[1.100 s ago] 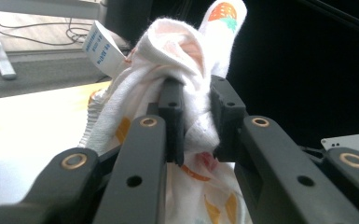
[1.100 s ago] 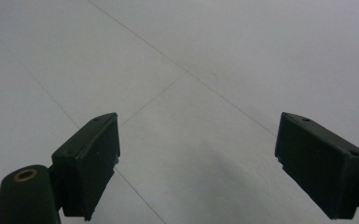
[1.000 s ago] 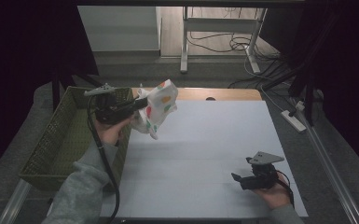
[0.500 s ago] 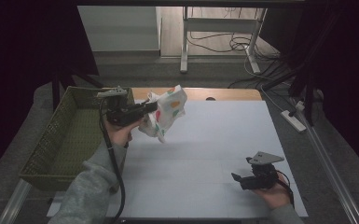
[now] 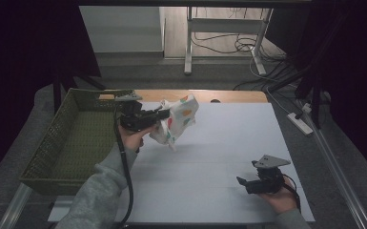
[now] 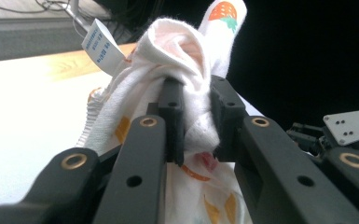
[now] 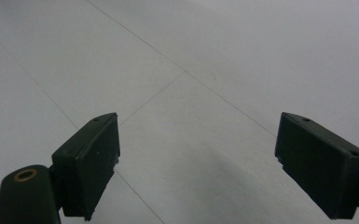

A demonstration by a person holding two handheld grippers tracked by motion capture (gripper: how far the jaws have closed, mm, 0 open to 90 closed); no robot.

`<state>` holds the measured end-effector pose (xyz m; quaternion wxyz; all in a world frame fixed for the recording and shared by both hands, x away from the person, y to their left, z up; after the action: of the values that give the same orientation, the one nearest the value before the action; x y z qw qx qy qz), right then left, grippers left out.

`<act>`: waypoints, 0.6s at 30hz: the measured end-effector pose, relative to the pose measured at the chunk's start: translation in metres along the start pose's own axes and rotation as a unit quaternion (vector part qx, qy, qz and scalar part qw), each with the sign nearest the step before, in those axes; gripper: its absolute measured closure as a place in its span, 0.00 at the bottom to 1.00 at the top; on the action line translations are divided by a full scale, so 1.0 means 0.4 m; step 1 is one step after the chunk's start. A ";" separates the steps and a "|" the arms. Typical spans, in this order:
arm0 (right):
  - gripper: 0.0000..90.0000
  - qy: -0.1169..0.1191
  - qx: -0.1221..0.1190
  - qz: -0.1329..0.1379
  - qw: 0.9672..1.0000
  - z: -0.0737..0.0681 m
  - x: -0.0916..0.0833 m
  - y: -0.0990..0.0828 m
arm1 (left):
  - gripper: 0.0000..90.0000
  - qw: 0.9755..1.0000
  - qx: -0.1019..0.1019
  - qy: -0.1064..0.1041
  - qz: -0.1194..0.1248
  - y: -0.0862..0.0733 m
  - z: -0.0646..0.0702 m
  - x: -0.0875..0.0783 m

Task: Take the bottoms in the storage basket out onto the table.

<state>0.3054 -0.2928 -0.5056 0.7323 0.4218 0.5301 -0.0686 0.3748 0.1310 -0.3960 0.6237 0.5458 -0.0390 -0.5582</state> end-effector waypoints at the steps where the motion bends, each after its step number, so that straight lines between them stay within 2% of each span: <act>1: 0.16 0.000 0.000 0.000 1.000 0.000 0.000 0.000 | 0.86 1.000 0.000 -0.001 -0.002 -0.001 0.001 0.007; 11: 0.16 0.000 0.000 -0.001 1.000 -0.001 0.000 0.000 | 0.86 0.999 -0.001 -0.016 -0.038 -0.020 0.001 0.092; 18: 0.16 0.000 0.000 -0.002 1.000 0.000 0.001 -0.001 | 0.86 0.998 -0.001 -0.025 -0.065 -0.037 0.006 0.155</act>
<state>0.3054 -0.2928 -0.5061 0.7318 0.4213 0.5311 -0.0700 0.3866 0.0869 -0.4405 0.5851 0.5327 -0.0184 -0.6112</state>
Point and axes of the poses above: each handheld gripper's, and its own axes: x roughly forward along the jaws, y roughly out of its top, z roughly to its right, the point moved 1 cm from there along x, roughly forward along the jaws, and after that the axes turned 14 degrees about -z, right-handed, at the moved point
